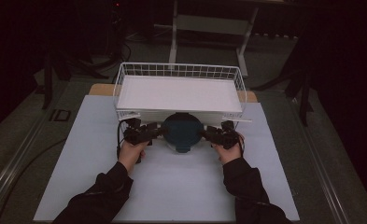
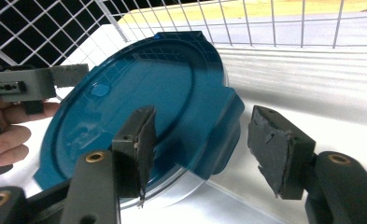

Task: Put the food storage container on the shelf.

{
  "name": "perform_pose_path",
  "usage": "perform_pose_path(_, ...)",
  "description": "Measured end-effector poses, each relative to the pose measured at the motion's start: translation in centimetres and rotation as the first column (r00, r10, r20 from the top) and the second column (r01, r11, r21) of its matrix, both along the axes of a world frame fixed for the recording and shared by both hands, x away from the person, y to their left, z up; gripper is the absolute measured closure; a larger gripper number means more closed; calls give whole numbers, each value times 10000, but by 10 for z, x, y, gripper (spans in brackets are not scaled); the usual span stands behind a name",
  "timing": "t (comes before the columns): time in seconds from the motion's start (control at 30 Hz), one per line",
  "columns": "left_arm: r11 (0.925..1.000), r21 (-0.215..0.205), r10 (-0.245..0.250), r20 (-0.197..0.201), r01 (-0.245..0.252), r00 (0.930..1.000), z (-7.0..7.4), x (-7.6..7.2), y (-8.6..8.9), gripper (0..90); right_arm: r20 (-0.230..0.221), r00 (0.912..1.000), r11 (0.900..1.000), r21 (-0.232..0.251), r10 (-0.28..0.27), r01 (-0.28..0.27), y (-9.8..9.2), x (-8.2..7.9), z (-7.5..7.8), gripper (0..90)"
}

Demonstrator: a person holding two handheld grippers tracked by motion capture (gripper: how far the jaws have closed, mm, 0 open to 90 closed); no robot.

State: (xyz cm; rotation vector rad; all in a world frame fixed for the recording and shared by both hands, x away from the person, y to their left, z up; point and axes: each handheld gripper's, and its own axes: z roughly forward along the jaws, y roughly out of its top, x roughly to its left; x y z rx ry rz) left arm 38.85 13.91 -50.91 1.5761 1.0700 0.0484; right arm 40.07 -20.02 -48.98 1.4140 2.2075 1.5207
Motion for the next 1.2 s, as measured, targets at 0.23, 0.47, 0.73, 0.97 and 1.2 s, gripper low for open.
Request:
perform_pose_path(0.23,9973,255,-692,-127,695,9975,6,-15,0,136,278,9996,9997,-246,-26,33,-3,-13,9,376)
perform_pose_path(0.47,9925,304,-1178,-76,1180,9930,11,-36,6,9,360,9986,9989,-264,398,-389,-1,-34,19,383)
perform_pose_path(0.73,9810,1186,-1588,345,1537,9867,15,-70,7,9,288,9943,9947,-86,1025,-1023,8,-59,24,473)
perform_pose_path(0.97,9747,1568,-1717,691,1593,9827,18,-91,12,9,34,9866,9858,-418,1632,-1629,23,-76,21,604)
perform_pose_path(1.2,9743,1729,-1631,1012,1441,9814,16,-105,16,9,-319,9814,9780,-830,1894,-1915,39,-78,9,866)
